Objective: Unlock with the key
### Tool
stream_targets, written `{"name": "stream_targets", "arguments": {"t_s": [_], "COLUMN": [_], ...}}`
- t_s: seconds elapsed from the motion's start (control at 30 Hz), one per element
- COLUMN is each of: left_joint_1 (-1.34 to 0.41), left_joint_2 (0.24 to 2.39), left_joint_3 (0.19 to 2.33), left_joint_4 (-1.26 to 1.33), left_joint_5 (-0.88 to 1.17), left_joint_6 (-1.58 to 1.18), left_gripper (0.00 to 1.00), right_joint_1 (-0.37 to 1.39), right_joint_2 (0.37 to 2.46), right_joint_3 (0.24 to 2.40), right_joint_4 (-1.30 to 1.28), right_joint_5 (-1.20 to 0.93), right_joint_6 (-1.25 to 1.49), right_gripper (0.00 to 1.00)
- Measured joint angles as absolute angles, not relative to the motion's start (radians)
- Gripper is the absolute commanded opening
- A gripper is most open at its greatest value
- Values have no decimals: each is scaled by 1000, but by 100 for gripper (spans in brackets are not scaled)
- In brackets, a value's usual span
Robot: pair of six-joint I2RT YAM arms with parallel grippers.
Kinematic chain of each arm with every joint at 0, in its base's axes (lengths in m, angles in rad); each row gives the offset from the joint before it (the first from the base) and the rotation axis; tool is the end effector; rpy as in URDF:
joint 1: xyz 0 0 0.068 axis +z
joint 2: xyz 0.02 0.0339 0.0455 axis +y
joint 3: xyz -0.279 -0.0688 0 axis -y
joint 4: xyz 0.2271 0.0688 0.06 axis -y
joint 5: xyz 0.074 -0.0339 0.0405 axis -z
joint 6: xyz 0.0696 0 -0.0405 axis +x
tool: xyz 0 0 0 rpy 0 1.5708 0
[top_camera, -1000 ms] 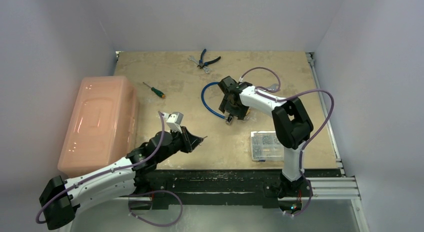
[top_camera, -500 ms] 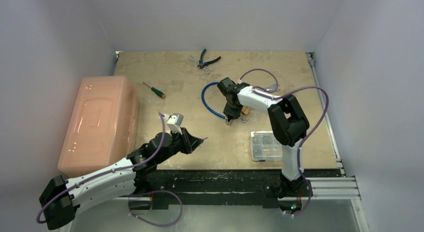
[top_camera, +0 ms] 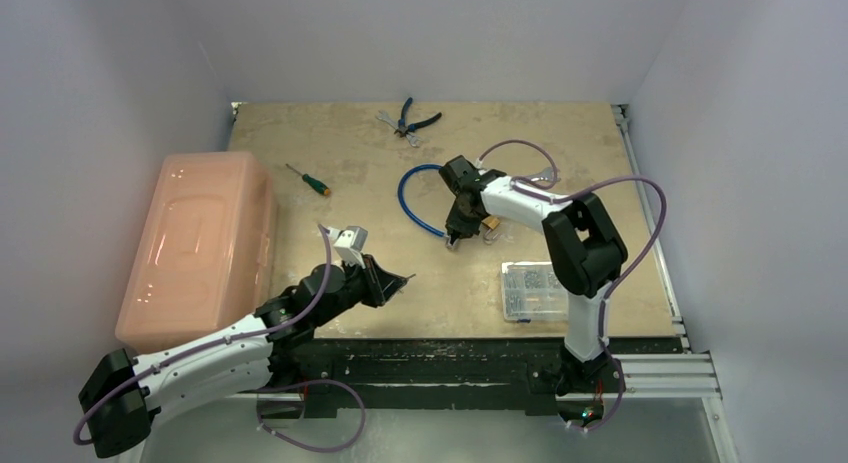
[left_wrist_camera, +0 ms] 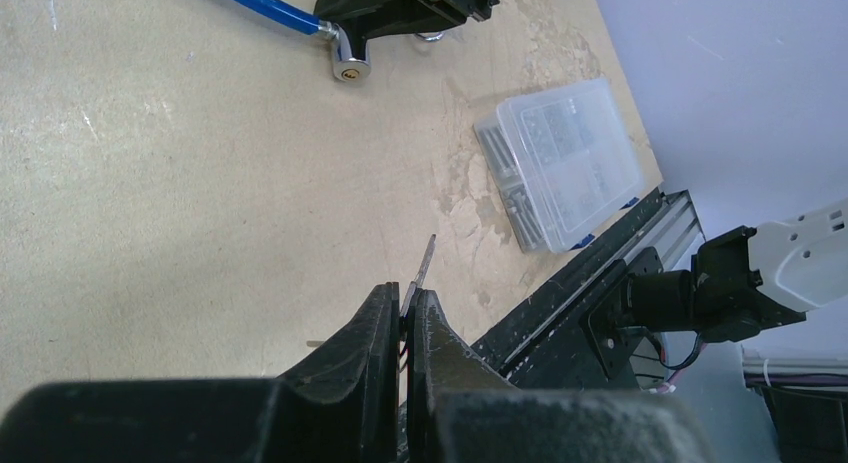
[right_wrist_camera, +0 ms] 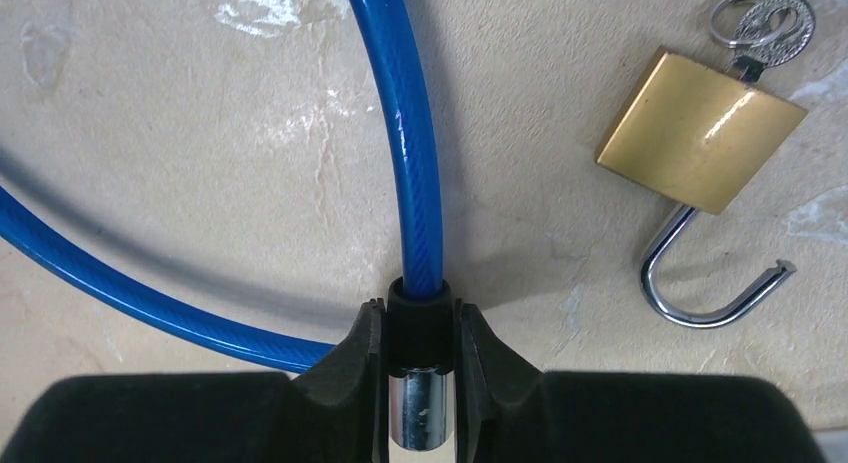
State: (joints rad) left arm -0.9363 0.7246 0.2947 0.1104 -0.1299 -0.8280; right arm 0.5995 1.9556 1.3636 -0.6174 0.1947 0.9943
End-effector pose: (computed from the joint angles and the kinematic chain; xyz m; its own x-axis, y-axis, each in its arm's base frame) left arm 0.1130 -0.1383 0.2134 -0.6605 -0.3348 -0.6721 0.3537 0.6509 -0.6718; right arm 0.3353 0.2129 0.1621 -0.8377 0.4238 -0.3445 0.3765 0.9051 0.1978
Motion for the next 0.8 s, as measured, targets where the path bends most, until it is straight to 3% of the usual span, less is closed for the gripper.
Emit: {"name": "stream_targets", "arguments": {"t_s": [0.8], "left_joint_1": [-936], "left_joint_2": [912], "left_joint_3": [281], "left_joint_4": [312], "left_joint_5": [-128], "left_joint_6": [-925], "left_gripper": [0], "right_joint_1": [600], "right_joint_2": [1654], "right_joint_3": [1073], "right_joint_4": [-500], "right_joint_5": [24], "right_joint_6": [1243], "right_gripper": [0]}}
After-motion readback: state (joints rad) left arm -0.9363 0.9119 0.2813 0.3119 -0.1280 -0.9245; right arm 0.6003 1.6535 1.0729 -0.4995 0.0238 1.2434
